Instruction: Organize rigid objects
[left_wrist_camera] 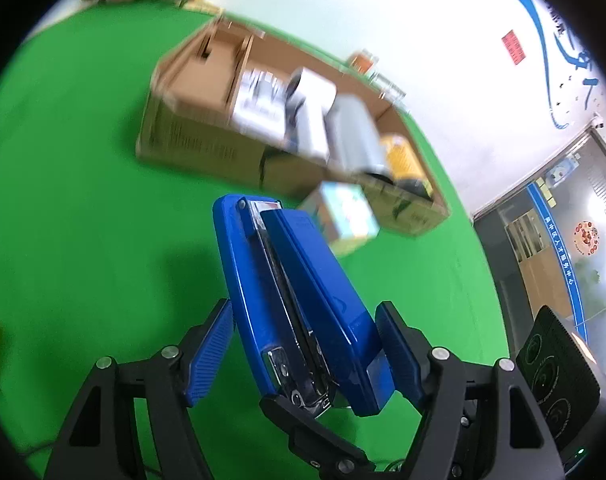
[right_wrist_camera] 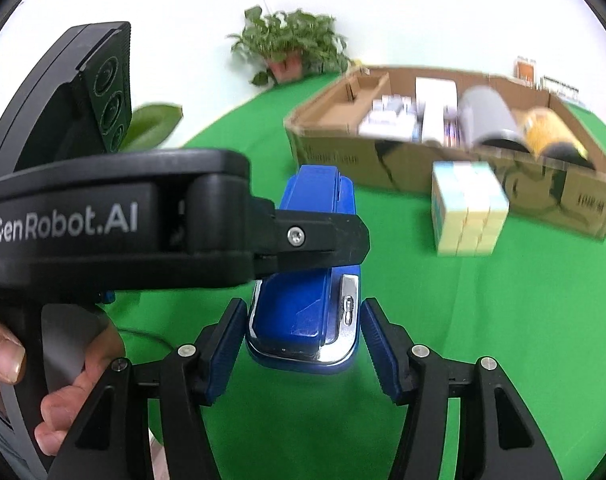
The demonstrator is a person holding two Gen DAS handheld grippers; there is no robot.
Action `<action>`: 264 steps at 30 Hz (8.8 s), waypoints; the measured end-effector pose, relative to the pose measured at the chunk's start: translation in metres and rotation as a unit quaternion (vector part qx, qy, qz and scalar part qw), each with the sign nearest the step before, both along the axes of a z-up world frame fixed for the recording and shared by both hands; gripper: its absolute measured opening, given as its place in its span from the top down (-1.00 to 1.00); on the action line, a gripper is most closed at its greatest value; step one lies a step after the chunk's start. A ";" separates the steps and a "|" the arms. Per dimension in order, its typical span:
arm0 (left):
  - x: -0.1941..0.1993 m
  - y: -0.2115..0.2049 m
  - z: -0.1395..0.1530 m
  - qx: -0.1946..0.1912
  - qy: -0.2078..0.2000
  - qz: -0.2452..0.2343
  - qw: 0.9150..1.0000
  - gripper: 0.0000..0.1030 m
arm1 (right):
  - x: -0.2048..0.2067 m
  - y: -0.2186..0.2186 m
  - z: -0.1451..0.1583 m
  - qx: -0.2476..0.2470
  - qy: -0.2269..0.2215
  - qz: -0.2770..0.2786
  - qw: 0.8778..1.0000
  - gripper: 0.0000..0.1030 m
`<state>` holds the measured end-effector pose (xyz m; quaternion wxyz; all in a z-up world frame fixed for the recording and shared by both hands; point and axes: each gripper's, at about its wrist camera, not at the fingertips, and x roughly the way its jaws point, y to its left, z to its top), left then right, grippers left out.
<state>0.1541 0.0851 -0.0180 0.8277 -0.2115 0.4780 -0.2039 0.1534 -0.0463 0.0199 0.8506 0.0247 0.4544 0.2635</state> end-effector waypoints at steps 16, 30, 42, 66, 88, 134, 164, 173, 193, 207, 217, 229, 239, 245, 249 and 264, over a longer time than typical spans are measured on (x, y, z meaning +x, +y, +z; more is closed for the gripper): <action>0.144 0.039 0.061 0.031 -0.040 -0.024 0.998 -0.32 | 0.151 0.055 0.050 0.014 -0.021 -0.027 0.999 -0.09; 0.265 0.063 -0.002 0.025 0.068 -0.060 0.996 -0.32 | 0.280 0.086 -0.009 0.030 0.109 -0.077 0.991 -0.10; 0.262 0.081 0.010 0.065 0.046 -0.044 0.996 -0.29 | 0.276 0.084 0.001 0.019 0.086 -0.084 0.993 -0.57; 0.024 -0.015 0.019 0.208 -0.207 0.106 0.950 -0.68 | 0.052 -0.083 0.021 -0.069 -0.105 -0.116 0.985 -0.99; 0.005 0.012 0.004 0.093 -0.039 0.042 0.994 -0.68 | 0.079 -0.076 -0.054 -0.051 0.041 -0.115 0.991 -0.11; 0.008 -0.023 -0.058 -0.153 0.134 -0.080 0.976 -0.29 | -0.013 -0.070 -0.018 -0.016 0.006 -0.035 0.999 -0.07; 0.156 0.020 0.026 -0.161 0.057 -0.072 0.983 -0.22 | 0.156 -0.029 0.069 0.027 -0.057 -0.049 0.997 -0.07; 0.228 0.010 -0.012 -0.163 0.131 -0.100 0.973 -0.21 | 0.221 -0.031 0.016 0.029 -0.006 -0.092 0.995 -0.07; 0.266 -0.030 -0.018 -0.105 0.173 -0.147 0.968 -0.20 | 0.224 -0.066 0.011 -0.003 -0.008 -0.104 0.995 -0.16; 0.183 -0.014 0.078 0.108 -0.104 -0.014 0.989 -0.31 | 0.154 -0.085 0.043 -0.058 -0.097 -0.123 0.986 -0.99; 0.032 -0.025 0.069 0.270 -0.272 0.143 0.913 -0.66 | 0.091 -0.098 0.042 -0.110 -0.113 -0.161 0.974 -0.99; -0.013 -0.047 0.061 0.245 -0.285 0.139 0.916 -0.66 | 0.031 -0.113 0.054 -0.105 -0.136 -0.189 0.967 -0.99; -0.025 -0.048 0.060 0.247 -0.273 0.161 0.916 -0.66 | 0.022 -0.116 0.064 -0.111 -0.149 -0.205 0.961 -0.99; -0.025 -0.047 0.060 0.242 -0.266 0.171 0.917 -0.66 | 0.018 -0.119 0.065 -0.121 -0.148 -0.214 0.958 -0.99; -0.023 -0.050 0.057 0.242 -0.258 0.159 0.922 -0.66 | 0.015 -0.118 0.067 -0.134 -0.161 -0.224 0.952 -0.99; -0.026 -0.049 0.056 0.247 -0.250 0.154 0.924 -0.66 | 0.009 -0.119 0.070 -0.136 -0.166 -0.226 0.950 -0.99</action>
